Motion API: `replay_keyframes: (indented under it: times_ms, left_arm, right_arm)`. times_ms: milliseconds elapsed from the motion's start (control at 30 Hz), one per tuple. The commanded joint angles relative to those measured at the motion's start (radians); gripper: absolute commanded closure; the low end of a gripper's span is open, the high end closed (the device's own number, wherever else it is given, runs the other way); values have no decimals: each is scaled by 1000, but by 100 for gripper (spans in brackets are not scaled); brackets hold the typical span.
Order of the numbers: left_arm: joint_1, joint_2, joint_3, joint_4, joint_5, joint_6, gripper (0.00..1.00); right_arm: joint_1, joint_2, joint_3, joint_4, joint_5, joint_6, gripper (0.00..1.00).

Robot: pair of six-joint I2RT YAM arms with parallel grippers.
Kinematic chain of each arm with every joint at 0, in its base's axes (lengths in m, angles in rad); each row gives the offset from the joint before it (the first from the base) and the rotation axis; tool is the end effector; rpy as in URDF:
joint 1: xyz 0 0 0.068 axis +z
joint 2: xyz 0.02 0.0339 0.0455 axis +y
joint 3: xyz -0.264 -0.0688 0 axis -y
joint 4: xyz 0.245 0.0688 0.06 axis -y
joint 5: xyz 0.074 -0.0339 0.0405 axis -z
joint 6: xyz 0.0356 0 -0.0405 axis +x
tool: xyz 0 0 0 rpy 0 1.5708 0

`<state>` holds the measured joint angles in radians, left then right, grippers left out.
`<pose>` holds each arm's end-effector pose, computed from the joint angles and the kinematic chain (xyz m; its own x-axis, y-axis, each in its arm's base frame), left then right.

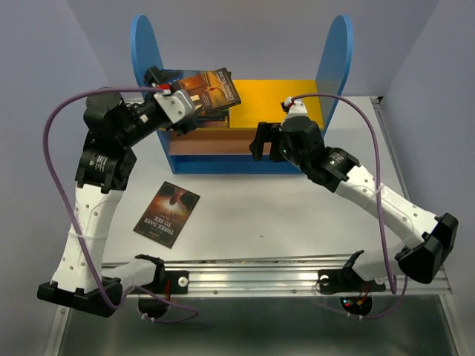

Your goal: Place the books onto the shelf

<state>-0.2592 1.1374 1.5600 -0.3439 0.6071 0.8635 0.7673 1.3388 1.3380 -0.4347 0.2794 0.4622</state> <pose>0.1986 -0.0737 0.5164 0.6272 0.4795 -0.6137 0.4362 0.4364 0.7869 0.2245 0.2029 0.3846 -0.4891 0.1238 -0.8634 -0.3008 0.9052 0.3002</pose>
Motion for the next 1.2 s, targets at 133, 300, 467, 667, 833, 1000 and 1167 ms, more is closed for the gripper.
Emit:
replay_keyframes:
  times_ms: [133,300,467,667,833,1000,1167]
  left_arm:
    - [-18,-2,75,459,-69,-1020,1]
    - [-188,-85,-114,418,-260,-1130,1]
    - [-351,-221,-326,350,-542,-1256,7]
    - [-368,-231,-405,132,-728,-1382,74]
    - [-370,-185,-348,24,-984,-1417,100]
    - [-370,-114,-293,-9,-1083,-1416,100]
    - [-368,-81,-261,-38,-1155,-1410,100]
  right_arm:
    - [-9,89,183,-4,127,23,0]
    - [-89,183,300,-71,89,7,0]
    - [-164,250,433,-85,43,-25,0]
    - [-164,310,529,-98,29,-106,0]
    - [-164,388,610,-95,-6,-166,0]
    - [-164,441,662,-75,-14,-214,0]
    - [-164,459,681,-29,-40,-281,0]
